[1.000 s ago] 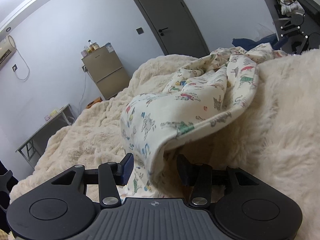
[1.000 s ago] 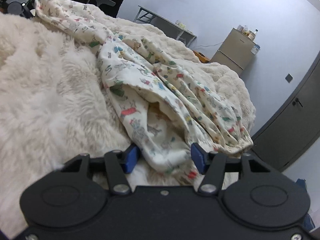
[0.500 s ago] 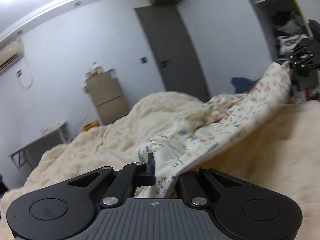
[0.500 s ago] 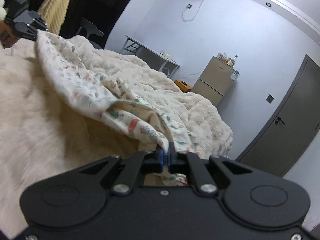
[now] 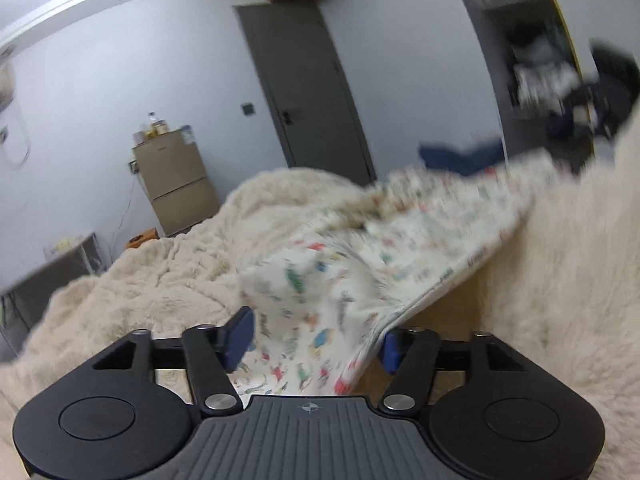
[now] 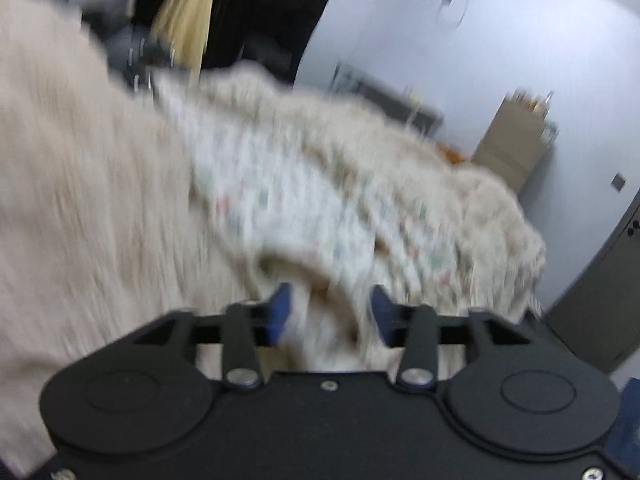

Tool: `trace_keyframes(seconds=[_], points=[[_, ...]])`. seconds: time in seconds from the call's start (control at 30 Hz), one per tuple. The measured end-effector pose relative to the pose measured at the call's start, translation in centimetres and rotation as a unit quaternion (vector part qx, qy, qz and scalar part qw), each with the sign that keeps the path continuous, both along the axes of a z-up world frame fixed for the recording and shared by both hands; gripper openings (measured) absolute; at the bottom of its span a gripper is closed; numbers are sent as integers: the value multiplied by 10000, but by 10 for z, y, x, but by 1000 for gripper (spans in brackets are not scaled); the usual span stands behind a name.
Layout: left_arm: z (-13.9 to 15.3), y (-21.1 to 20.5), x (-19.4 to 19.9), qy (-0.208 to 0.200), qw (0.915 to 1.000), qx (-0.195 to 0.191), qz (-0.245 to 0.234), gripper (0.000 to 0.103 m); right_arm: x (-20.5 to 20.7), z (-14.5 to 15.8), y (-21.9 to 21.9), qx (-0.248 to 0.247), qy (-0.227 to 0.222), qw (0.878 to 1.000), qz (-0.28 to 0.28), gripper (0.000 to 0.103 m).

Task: Fold clothes

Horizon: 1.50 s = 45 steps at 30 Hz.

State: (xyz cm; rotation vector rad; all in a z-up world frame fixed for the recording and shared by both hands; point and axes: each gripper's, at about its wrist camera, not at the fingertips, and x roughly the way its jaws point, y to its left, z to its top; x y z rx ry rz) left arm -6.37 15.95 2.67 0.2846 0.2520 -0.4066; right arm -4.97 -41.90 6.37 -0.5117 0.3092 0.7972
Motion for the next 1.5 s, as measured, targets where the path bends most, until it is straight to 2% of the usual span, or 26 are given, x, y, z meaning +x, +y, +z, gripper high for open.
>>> trace_keyframes(seconds=[0.1,0.17,0.27,0.3,0.37,0.47,0.53,0.57,0.6,0.7,0.77,0.8,0.83,0.9,0.97,1.07,1.17,1.27,1.33,1.4,1.43,1.5], points=[[2,33,1,54,9979,-611,190,82,5,19,-1,930,-93,9956,24,69],[0,54,4,124,9947,-910,454,83,19,27,13,1436,-4,9895,-179,70],[-9,93,10,331,9828,-1513,1003,83,44,26,41,2080,303,9744,-796,70],[-13,111,12,421,9751,-1847,1149,85,53,20,51,2189,439,9696,-1005,70],[-26,135,17,594,9624,-2237,1422,89,69,5,70,2130,613,9666,-1286,70],[-54,160,33,1064,9444,-2464,1901,90,91,-33,105,1419,772,9732,-1639,68],[-82,171,51,1440,9284,-2579,2254,90,96,-56,118,1064,983,9757,-1642,68],[-92,175,57,1555,9207,-2701,2349,90,95,-64,123,958,1009,9771,-1613,68],[-105,181,63,1706,9094,-2948,2389,90,93,-72,128,880,998,9781,-1600,69],[-135,201,73,2071,8617,-4136,2085,90,84,-83,136,711,819,9815,-1580,69],[-147,207,80,2204,8282,-4883,1647,89,83,-84,137,756,852,9809,-1576,69],[-149,207,82,2264,8189,-5049,1524,89,83,-84,137,795,877,9804,-1576,70],[-150,205,84,2314,8177,-5042,1537,87,84,-86,137,841,886,9798,-1581,70],[-148,200,87,2363,8201,-4940,1662,70,86,-84,138,875,887,9794,-1591,70],[-151,196,89,2499,8132,-4989,1657,61,86,-84,140,878,864,9791,-1615,70],[-156,195,92,2734,8053,-4985,1684,58,82,-80,138,882,851,9790,-1627,70],[-149,197,82,2825,8107,-4815,1764,57,79,-80,137,878,838,9791,-1633,70],[-134,205,63,2662,8265,-4634,1768,58,78,-79,136,878,831,9791,-1635,70],[-127,209,58,2551,8309,-4611,1783,59,77,-79,137,880,827,9791,-1638,70],[-125,210,57,2512,8260,-4738,1737,62,77,-80,137,878,805,9791,-1647,72],[-128,209,62,2584,8201,-4818,1689,64,76,-80,137,874,791,9791,-1655,73],[-140,205,72,2816,8020,-5029,1570,65,76,-80,137,871,769,9791,-1667,73]])
